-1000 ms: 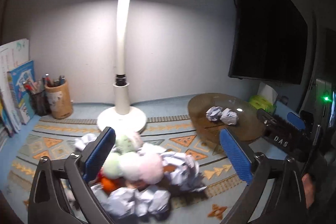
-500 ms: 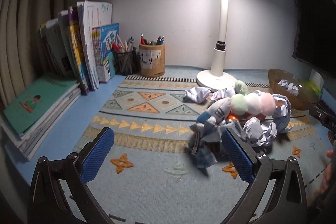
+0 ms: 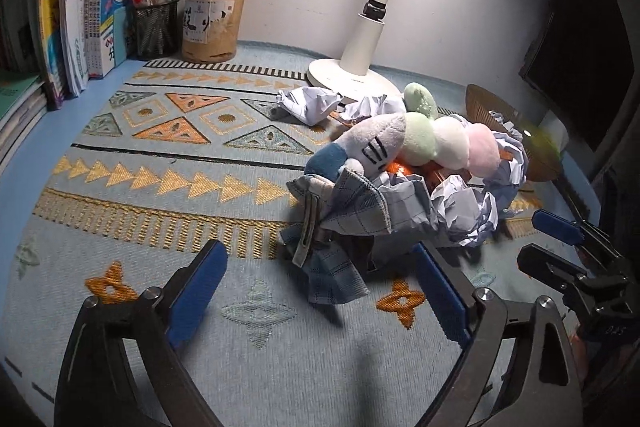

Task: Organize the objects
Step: 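Grasp a white paper ball with the right gripper while the left gripper approaches another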

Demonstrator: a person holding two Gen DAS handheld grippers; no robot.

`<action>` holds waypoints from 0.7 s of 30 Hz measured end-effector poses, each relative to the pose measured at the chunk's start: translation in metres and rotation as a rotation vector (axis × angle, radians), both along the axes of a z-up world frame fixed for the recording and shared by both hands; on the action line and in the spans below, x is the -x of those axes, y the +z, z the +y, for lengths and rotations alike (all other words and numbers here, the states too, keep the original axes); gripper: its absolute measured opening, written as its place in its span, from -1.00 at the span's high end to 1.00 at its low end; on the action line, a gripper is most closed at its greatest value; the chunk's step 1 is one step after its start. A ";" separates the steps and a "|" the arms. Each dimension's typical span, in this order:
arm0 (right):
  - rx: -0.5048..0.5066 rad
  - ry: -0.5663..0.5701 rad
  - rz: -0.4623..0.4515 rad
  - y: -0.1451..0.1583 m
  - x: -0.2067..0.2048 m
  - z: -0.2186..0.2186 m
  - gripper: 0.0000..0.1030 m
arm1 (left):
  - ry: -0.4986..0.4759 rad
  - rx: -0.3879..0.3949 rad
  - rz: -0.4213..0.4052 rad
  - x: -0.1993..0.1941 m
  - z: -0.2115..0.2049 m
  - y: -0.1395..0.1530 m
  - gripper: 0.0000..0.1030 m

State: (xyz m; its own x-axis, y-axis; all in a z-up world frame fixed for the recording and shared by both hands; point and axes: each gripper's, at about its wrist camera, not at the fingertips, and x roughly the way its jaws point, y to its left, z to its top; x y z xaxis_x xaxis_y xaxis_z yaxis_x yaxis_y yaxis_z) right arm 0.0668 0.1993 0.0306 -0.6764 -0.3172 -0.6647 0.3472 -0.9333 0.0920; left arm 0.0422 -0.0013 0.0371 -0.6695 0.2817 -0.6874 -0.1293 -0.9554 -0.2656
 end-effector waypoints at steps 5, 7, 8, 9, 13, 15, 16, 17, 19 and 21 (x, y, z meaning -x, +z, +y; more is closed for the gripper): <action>0.042 -0.039 -0.073 -0.009 0.018 0.023 -0.53 | -0.157 -0.111 0.019 -0.011 0.031 0.010 -0.74; 0.081 -0.054 -0.111 -0.014 0.029 0.028 -0.53 | -0.197 -0.116 0.025 -0.013 0.046 0.013 -0.56; 0.088 -0.060 -0.128 -0.016 0.036 0.027 -0.53 | -0.217 -0.127 0.022 -0.012 0.052 0.014 -0.49; 0.085 -0.064 -0.141 -0.019 0.043 0.027 -0.52 | -0.232 -0.129 0.017 -0.010 0.058 0.013 -0.46; 0.078 -0.092 -0.204 -0.032 0.070 0.025 -0.15 | -0.221 -0.068 0.003 0.000 0.073 0.010 -0.15; 0.127 -0.084 -0.236 -0.039 0.076 0.030 0.02 | -0.234 -0.097 -0.004 0.003 0.072 0.008 -0.15; 0.147 -0.085 -0.229 -0.039 0.075 0.034 0.06 | -0.241 -0.102 -0.002 0.004 0.073 0.008 -0.15; 0.158 -0.088 -0.221 -0.037 0.072 0.039 0.09 | -0.242 -0.091 0.005 0.005 0.076 0.009 -0.15; 0.184 -0.097 -0.202 -0.032 0.061 0.050 0.09 | -0.253 -0.057 0.011 0.010 0.086 0.010 -0.15; 0.185 -0.115 -0.187 -0.025 0.047 0.061 0.09 | -0.272 -0.043 0.011 0.016 0.096 0.010 -0.15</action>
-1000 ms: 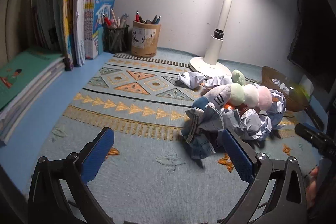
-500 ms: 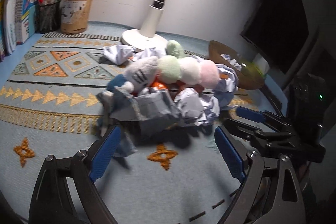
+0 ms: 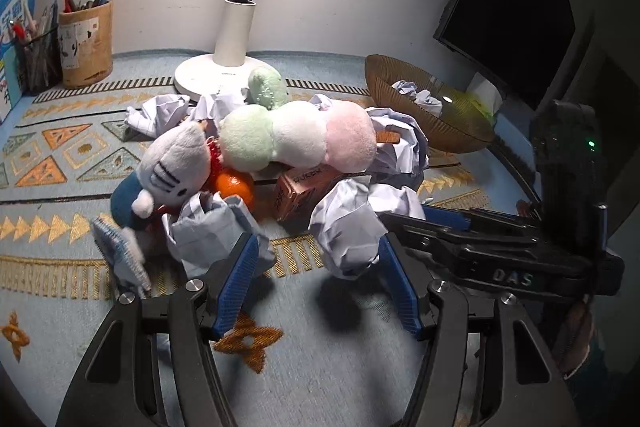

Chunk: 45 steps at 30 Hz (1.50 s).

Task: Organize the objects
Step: 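Grasp a white paper ball with the right gripper while the left gripper approaches another, then grasp a paper ball with the left gripper, carry both to the bowl, release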

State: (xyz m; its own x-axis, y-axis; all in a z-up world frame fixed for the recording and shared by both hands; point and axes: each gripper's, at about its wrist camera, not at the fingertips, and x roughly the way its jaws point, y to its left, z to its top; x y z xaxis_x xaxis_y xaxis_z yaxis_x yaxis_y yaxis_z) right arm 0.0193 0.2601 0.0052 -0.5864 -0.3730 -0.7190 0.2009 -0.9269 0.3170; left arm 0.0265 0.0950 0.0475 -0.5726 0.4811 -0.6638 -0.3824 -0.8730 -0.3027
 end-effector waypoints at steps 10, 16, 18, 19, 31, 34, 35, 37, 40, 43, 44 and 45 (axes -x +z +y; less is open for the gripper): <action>-0.033 -0.044 -0.007 0.000 -0.028 0.043 0.11 | -0.107 0.003 -0.065 -0.004 0.038 -0.016 -0.15; 0.063 -0.054 -0.002 0.000 -0.032 0.060 0.10 | -0.169 -0.008 -0.089 -0.029 0.037 -0.015 -0.37; 0.054 -0.053 -0.010 0.000 -0.036 0.065 0.09 | -0.176 0.015 -0.101 -0.037 0.039 -0.018 -0.37; 0.051 -0.051 -0.013 0.000 -0.038 0.067 0.02 | -0.177 0.030 -0.104 -0.040 0.042 -0.021 -0.37; -0.007 -0.024 -0.041 -0.008 -0.046 0.057 -0.41 | -0.133 0.102 -0.111 -0.041 0.058 -0.034 -0.03; -0.026 -0.014 -0.043 -0.012 -0.048 0.054 -0.40 | -0.125 0.082 -0.106 -0.043 0.055 -0.030 -0.03; -0.040 -0.013 -0.041 -0.013 -0.049 0.052 -0.18 | -0.120 0.081 -0.100 -0.044 0.056 -0.027 -0.03; -0.068 -0.009 -0.039 -0.012 -0.048 0.049 0.38 | -0.116 0.083 -0.077 -0.043 0.058 -0.017 -0.03; -0.071 -0.021 0.027 0.007 -0.057 0.054 0.46 | -0.112 0.092 -0.016 -0.040 0.063 0.009 -0.03; -0.116 -0.077 0.140 0.047 -0.068 0.069 0.58 | -0.130 0.078 0.076 -0.030 0.081 0.050 -0.03; -0.130 -0.102 0.177 0.061 -0.070 0.078 0.58 | -0.133 0.080 0.110 -0.025 0.089 0.064 -0.03; -0.141 -0.124 0.208 0.075 -0.070 0.087 0.58 | -0.132 0.081 0.143 -0.019 0.097 0.077 -0.03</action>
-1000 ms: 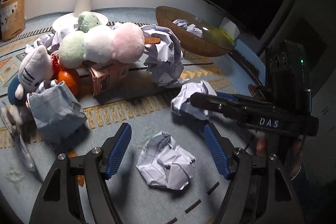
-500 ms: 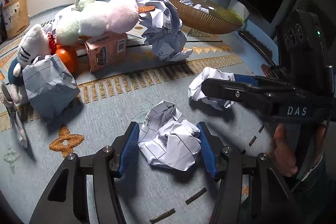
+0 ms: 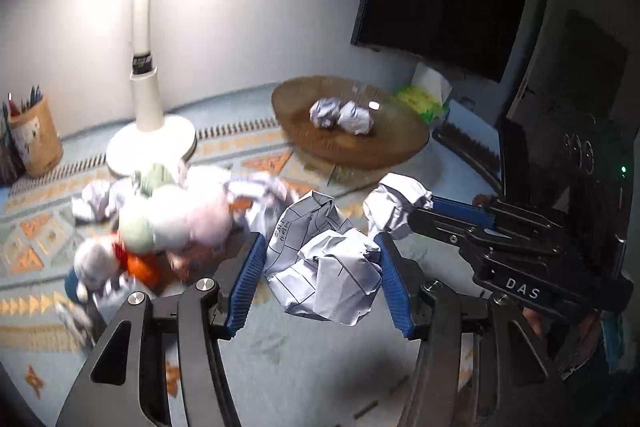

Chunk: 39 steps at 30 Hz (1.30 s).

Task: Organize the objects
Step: 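Grasp a paper ball with the left gripper, carry both to the bowl, release, then move both grippers back to the pile on the rug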

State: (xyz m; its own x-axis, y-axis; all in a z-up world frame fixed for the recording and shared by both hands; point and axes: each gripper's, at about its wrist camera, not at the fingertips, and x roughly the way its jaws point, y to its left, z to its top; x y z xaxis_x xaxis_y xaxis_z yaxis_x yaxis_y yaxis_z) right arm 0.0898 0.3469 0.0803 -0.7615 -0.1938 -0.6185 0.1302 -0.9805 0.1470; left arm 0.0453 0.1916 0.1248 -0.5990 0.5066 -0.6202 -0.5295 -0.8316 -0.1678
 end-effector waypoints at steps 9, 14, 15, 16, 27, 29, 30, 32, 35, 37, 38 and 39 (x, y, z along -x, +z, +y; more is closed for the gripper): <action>0.021 -0.171 0.125 0.058 0.040 0.082 0.58 | -0.028 -0.082 0.046 0.094 0.067 0.045 -0.03; 0.060 -0.233 0.088 0.051 0.082 0.109 0.58 | 0.000 -0.073 0.034 0.132 0.097 0.030 -0.05; 0.058 -0.246 0.082 0.048 0.087 0.112 0.58 | 0.004 -0.064 0.036 0.137 0.103 0.026 -0.09; 0.049 -0.259 0.078 0.046 0.093 0.113 0.58 | 0.011 -0.054 0.039 0.141 0.109 0.023 -0.13; 0.077 -0.276 0.087 0.045 0.072 0.120 -0.10 | 0.077 -0.121 0.073 0.113 0.064 0.036 -0.68; 0.074 -0.253 0.087 0.049 0.059 0.110 -0.11 | 0.105 -0.131 0.106 0.088 0.038 0.046 -0.68; 0.080 -0.230 0.090 0.051 0.054 0.103 -0.11 | 0.119 -0.143 0.120 0.076 0.024 0.051 -0.68; 0.105 -0.171 0.097 0.057 0.043 0.085 -0.11 | 0.164 -0.162 0.138 0.051 -0.007 0.062 -0.68; 0.154 -0.071 0.112 0.063 0.029 0.052 -0.11 | 0.250 -0.199 0.158 0.017 -0.060 0.072 -0.87; 0.171 -0.014 0.113 0.059 0.023 0.028 -0.12 | 0.287 -0.205 0.149 -0.002 -0.088 0.067 -0.99; 0.170 0.004 0.115 0.053 0.021 0.016 -0.18 | 0.291 -0.203 0.138 -0.010 -0.100 0.061 -0.99; 0.169 0.017 0.114 0.043 0.019 0.005 -0.24 | 0.298 -0.198 0.128 -0.018 -0.111 0.051 -0.99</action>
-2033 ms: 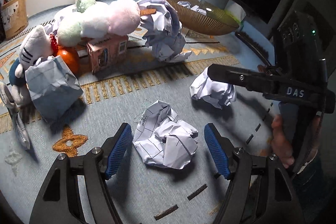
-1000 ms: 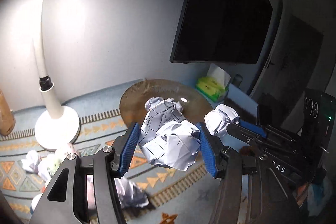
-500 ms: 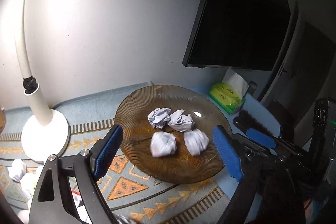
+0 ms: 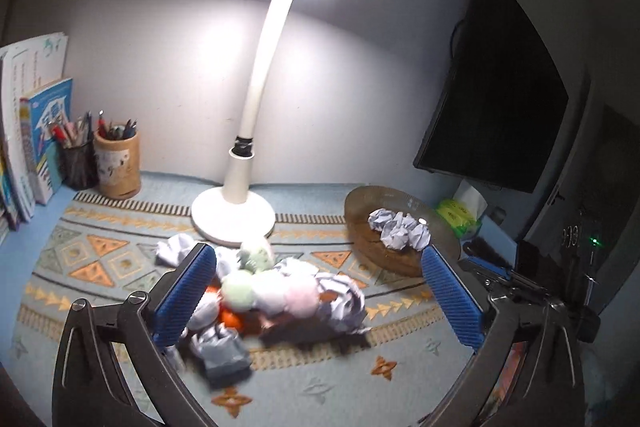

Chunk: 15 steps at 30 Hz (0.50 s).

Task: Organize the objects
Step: 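Move both grippers back to the pile on the rug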

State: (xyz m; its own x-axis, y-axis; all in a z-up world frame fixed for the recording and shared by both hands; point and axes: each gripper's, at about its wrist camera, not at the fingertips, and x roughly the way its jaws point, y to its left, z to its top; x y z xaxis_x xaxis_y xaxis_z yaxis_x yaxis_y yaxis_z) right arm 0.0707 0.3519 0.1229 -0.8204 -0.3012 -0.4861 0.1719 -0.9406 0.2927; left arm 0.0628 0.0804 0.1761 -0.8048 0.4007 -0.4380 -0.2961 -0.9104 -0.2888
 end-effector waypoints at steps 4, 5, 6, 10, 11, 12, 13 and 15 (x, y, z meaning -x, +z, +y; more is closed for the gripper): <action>-0.038 0.012 -0.023 -0.059 0.001 -0.036 -0.26 | 0.023 0.022 -0.105 -0.011 -0.023 -0.057 -0.99; -0.049 0.011 -0.038 -0.074 0.004 -0.041 -0.26 | 0.025 0.017 -0.125 -0.012 -0.027 -0.071 -0.99; -0.051 0.007 -0.063 -0.088 0.008 -0.043 -0.26 | 0.027 0.012 -0.146 -0.011 -0.029 -0.084 -0.98; -0.079 0.003 -0.100 -0.103 0.014 -0.044 -0.27 | 0.035 -0.016 -0.216 -0.001 -0.034 -0.126 -0.98; -0.082 0.004 -0.095 -0.103 0.015 -0.045 -0.37 | 0.043 -0.029 -0.229 0.001 -0.035 -0.134 -0.98; -0.089 -0.002 -0.109 -0.106 0.018 -0.047 -0.48 | 0.045 -0.048 -0.236 0.002 -0.037 -0.140 -0.98; -0.098 -0.007 -0.120 -0.108 0.019 -0.048 -0.62 | 0.048 -0.066 -0.244 0.002 -0.038 -0.146 -0.98; -0.115 -0.010 -0.121 -0.108 0.021 -0.049 -0.63 | 0.039 -0.105 -0.256 0.002 -0.041 -0.147 -0.97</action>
